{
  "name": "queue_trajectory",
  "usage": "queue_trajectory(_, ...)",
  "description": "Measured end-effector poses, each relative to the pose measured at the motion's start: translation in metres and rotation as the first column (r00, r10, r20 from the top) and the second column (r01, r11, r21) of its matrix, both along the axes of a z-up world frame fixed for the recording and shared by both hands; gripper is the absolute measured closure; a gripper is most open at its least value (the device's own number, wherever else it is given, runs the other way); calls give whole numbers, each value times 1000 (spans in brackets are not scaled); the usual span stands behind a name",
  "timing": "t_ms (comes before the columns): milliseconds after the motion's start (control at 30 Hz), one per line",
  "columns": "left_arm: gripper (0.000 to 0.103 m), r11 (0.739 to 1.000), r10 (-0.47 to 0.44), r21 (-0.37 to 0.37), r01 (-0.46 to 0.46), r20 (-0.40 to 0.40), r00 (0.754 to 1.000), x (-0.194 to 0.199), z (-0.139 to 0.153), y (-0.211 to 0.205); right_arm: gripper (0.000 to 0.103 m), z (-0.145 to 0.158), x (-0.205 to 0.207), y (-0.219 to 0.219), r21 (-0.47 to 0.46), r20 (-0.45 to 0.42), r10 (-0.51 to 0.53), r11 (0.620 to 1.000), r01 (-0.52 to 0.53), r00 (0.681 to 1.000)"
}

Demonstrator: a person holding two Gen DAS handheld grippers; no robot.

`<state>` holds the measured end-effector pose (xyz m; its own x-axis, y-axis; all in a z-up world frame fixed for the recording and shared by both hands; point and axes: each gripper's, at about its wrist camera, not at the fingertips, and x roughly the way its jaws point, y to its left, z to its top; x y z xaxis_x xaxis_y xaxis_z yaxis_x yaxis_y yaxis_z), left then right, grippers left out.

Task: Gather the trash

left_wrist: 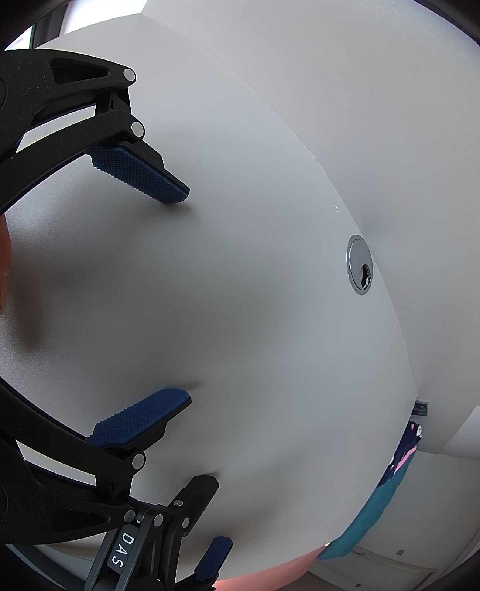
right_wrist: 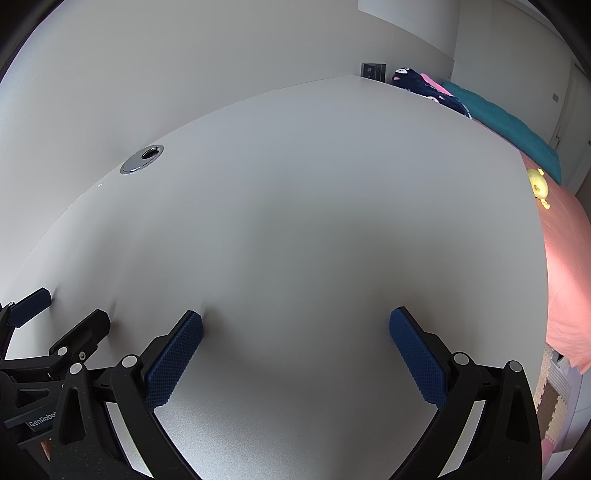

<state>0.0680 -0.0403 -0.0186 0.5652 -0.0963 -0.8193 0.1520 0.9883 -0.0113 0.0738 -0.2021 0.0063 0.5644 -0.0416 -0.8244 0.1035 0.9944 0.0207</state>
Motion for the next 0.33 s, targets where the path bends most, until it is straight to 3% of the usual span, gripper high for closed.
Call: queue_trajectory(333,6,1000,0,0,0,1,1000,0,0,0,2,0,0,0,1,1,0,1000,0,1000)
